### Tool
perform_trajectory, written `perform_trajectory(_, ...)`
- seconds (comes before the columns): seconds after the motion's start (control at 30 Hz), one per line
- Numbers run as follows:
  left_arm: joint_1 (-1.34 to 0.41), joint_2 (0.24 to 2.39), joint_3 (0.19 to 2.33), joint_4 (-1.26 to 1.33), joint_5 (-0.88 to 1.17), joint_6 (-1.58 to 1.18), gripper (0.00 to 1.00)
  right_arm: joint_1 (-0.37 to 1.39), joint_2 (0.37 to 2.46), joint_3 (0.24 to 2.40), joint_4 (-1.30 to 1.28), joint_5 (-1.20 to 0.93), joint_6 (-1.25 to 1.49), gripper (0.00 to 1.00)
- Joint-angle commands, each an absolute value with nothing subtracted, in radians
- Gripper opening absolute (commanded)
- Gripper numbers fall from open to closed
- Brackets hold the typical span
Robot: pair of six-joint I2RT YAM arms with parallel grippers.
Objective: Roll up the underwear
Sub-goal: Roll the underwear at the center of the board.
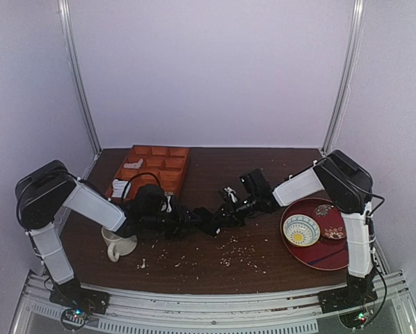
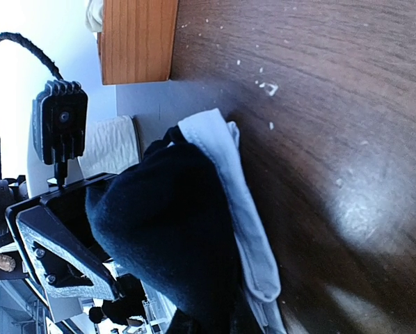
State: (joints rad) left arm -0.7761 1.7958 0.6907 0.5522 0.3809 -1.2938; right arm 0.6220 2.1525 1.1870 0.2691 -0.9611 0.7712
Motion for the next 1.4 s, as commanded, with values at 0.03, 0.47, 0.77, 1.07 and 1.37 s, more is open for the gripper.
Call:
perform_trajectory(0.03,-0.782,1.838,0.725,0.593,0.384,-1.273,0.68,0.606,2.209,1.152,0.089,-0.849,0.76,0.0)
perform_trajectory(0.47,-0.808,1.917,0.746,0.697,0.338,-1.294,0.68,0.606,2.202,1.161,0.063,-0.853,0.738,0.0)
perform_trajectory(0.77,-0.815,1.989,0.751,0.836,0.306,-1.339,0.69,0.61,2.2,1.174,0.04,-0.876,0.715,0.0)
perform_trajectory(1.07,-0.817,2.011,0.749,0.873,0.264,-1.344,0.57,0.62,2.205,1.195,0.019,-0.903,0.695,0.0)
perform_trajectory(1.37,-0.816,1.995,0.74,0.846,0.253,-1.335,0.3,0.621,2.205,1.198,0.022,-0.909,0.692,0.0)
